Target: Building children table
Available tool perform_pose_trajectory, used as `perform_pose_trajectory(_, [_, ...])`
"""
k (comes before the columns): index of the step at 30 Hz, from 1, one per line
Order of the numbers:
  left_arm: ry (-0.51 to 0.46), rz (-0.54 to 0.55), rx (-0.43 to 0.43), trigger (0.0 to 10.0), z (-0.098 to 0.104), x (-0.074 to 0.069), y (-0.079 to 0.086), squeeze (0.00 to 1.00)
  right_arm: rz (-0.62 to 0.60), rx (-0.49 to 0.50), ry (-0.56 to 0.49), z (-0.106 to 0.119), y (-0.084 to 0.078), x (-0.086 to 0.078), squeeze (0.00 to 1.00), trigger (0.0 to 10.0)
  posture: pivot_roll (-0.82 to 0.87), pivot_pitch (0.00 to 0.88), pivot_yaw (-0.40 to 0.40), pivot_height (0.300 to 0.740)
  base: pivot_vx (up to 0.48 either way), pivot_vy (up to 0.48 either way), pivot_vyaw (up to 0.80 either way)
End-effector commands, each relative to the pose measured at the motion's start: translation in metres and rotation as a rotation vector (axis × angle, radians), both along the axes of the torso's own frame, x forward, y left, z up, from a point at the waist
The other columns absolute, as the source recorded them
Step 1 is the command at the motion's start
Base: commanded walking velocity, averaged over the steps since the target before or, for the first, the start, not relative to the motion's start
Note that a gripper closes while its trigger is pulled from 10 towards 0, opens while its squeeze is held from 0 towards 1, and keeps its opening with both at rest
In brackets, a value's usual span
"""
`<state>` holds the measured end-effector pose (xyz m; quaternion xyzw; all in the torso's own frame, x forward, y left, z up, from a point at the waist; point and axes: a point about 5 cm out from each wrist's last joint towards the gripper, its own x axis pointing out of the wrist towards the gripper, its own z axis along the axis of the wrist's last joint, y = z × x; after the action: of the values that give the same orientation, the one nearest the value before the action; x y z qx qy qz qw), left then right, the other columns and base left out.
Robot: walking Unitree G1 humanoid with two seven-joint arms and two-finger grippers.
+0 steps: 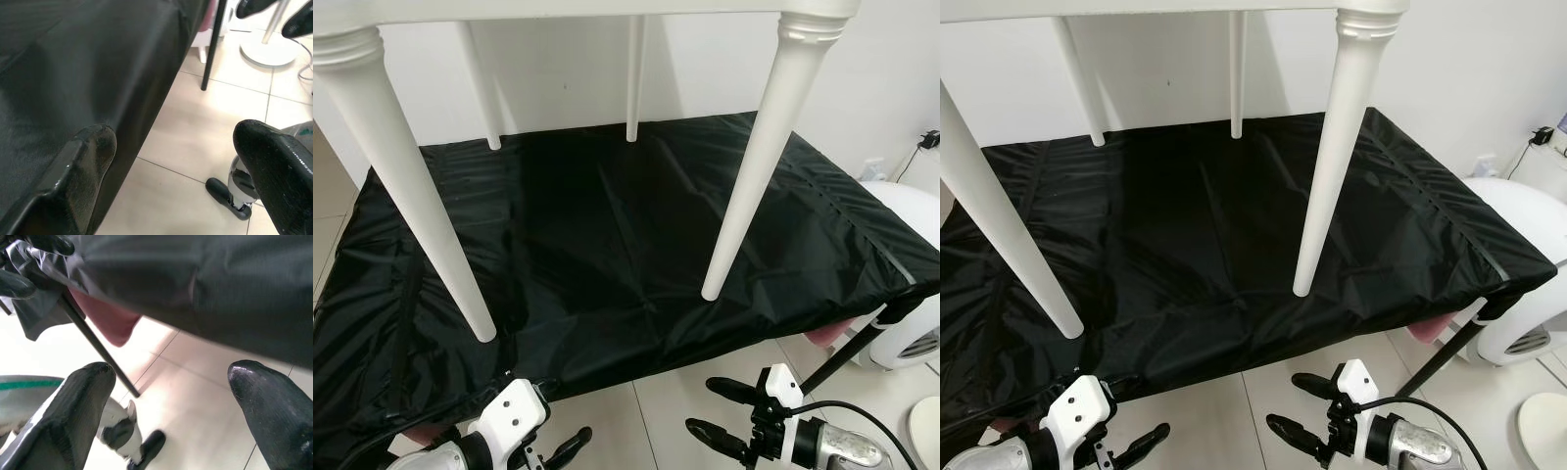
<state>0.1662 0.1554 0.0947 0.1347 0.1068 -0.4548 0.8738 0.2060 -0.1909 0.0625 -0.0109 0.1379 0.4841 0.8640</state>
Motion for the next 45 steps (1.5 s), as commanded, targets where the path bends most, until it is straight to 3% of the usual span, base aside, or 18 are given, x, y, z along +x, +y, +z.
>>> perform_pose_trajectory(1, [0.051, -0.094, -0.004, 10.0, -0.003, -0.008, 0.002, 0.0, 0.007, -0.025, 0.034, -0.008, -0.002, -0.003, 0.0, 10.0, -0.03, 0.1, 0.013, 0.74, 0.0, 0.0, 0.0])
perform_pose_trajectory(13, [0.221, 0.012, 0.008, 10.0, -0.044, -0.03, 0.022, 0.0, -0.082, -0.076, 0.146, -0.043, -0.016, 0.005, 0.0, 10.0, 0.0, 0.099, -0.009, 0.74, 0.0, 0.0, 0.0])
perform_pose_trajectory(16, [0.277, 0.078, 0.0, 10.0, -0.059, -0.032, 0.031, 0.0, -0.141, -0.1, 0.177, -0.055, -0.02, 0.006, 0.0, 10.0, 0.0, 0.096, -0.014, 0.74, 0.0, 0.0, 0.0])
perform_pose_trajectory(18, [0.311, 0.124, 0.029, 10.0, -0.075, -0.033, 0.038, 0.0, -0.249, -0.134, 0.2, -0.066, -0.025, 0.011, 0.0, 10.0, 0.01, 0.092, -0.018, 0.74, 0.0, 0.0, 0.0])
perform_pose_trajectory(26, [0.389, 0.237, 0.085, 10.0, -0.109, -0.034, 0.048, 0.0, -0.458, -0.204, 0.295, -0.091, -0.037, 0.007, 0.0, 10.0, 0.01, 0.085, -0.02, 0.74, 0.0, 0.0, 0.0])
perform_pose_trajectory(29, [0.414, 0.268, 0.083, 10.0, -0.115, -0.035, 0.051, 0.0, -0.485, -0.218, 0.315, -0.095, -0.038, 0.005, 0.0, 10.0, 0.01, 0.083, -0.015, 0.74, 0.0, 0.0, 0.0])
perform_pose_trajectory(32, [0.445, 0.344, 0.091, 10.0, -0.131, -0.031, 0.056, 0.0, -0.564, -0.256, 0.368, -0.108, -0.041, -0.004, 0.0, 10.0, 0.0, 0.083, -0.013, 0.74, 0.0, 0.0, 0.0])
perform_pose_trajectory(37, [0.426, 0.382, 0.093, 10.0, -0.137, -0.024, 0.054, 0.0, -0.635, -0.264, 0.385, -0.113, -0.042, -0.006, 0.0, 10.0, 0.0, 0.085, -0.009, 0.74, 0.0, 0.0, 0.0])
perform_pose_trajectory(45, [0.419, 0.552, 0.154, 10.0, -0.15, -0.001, 0.049, 0.0, -0.769, -0.313, 0.447, -0.124, -0.04, -0.014, 0.0, 10.0, -0.01, 0.081, -0.005, 0.74, 0.0, 0.0, 0.0])
